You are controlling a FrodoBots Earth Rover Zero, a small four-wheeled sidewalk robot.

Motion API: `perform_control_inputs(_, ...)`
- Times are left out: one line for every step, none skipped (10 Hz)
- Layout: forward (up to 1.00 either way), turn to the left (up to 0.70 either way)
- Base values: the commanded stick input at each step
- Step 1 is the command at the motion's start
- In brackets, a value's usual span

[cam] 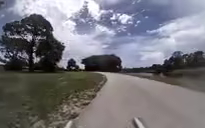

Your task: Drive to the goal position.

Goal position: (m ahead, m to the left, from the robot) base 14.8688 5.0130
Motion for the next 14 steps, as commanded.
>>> perform_control_inputs(0.85, -0.34)
perform_control_inputs(0.85, -0.20)
perform_control_inputs(0.85, 0.00)
perform_control_inputs(0.85, 0.00)
perform_control_inputs(0.85, 0.00)
perform_control_inputs(0.85, 0.00)
perform_control_inputs(0.85, 0.00)
perform_control_inputs(0.85, 0.00)
perform_control_inputs(0.85, 0.00)
perform_control_inputs(0.85, 0.00)
perform_control_inputs(0.85, 0.00)
perform_control_inputs(0.85, 0.00)
perform_control_inputs(0.85, 0.00)
perform_control_inputs(0.85, 0.00)
